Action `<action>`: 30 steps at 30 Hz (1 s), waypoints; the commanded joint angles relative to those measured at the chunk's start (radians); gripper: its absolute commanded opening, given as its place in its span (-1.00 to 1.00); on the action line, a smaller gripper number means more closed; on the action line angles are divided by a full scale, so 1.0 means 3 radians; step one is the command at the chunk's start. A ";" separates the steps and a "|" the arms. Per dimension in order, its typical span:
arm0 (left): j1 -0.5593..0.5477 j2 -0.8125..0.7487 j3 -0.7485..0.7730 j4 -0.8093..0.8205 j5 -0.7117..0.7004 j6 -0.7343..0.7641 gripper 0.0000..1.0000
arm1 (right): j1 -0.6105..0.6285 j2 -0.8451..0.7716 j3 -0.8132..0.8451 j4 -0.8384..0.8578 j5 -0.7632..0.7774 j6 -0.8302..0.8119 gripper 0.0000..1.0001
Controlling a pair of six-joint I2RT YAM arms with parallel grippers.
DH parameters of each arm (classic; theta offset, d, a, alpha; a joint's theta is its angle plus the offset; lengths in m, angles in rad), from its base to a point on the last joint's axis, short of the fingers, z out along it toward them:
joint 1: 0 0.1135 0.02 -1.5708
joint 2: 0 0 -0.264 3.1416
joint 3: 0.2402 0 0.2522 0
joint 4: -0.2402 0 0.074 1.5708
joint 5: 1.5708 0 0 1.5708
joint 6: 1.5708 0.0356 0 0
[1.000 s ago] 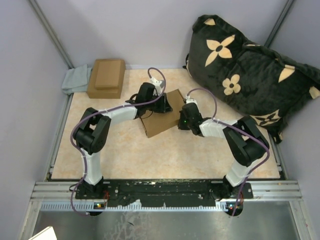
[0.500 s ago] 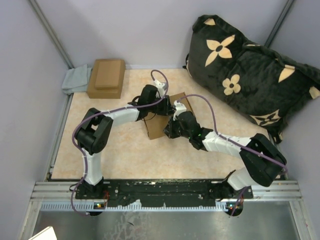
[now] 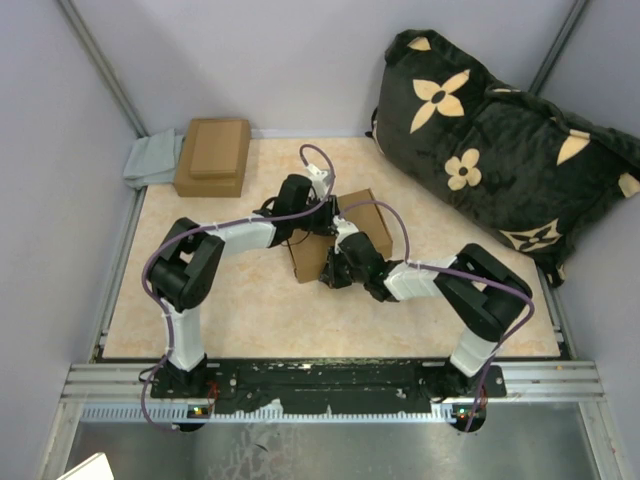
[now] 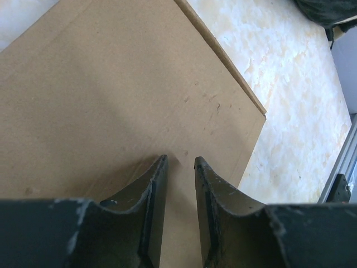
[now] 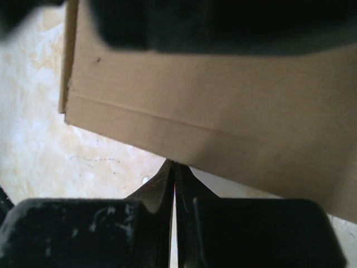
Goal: Fold the paper box
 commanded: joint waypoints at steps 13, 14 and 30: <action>-0.0039 -0.0775 -0.0376 -0.0813 -0.0571 0.0042 -0.11 | 0.0015 -0.1184 0.0057 -0.0857 0.0874 -0.0358 -0.87; -0.0038 -0.0832 -0.0374 -0.0823 -0.0603 0.0042 -0.10 | -0.0003 -0.1292 0.0057 -0.1047 0.0966 -0.0395 -0.85; -0.0044 -0.0475 -0.0299 -0.0348 -0.0119 -0.0286 -0.11 | -0.0230 -0.1720 -0.0941 -0.0781 0.1544 0.0315 -1.00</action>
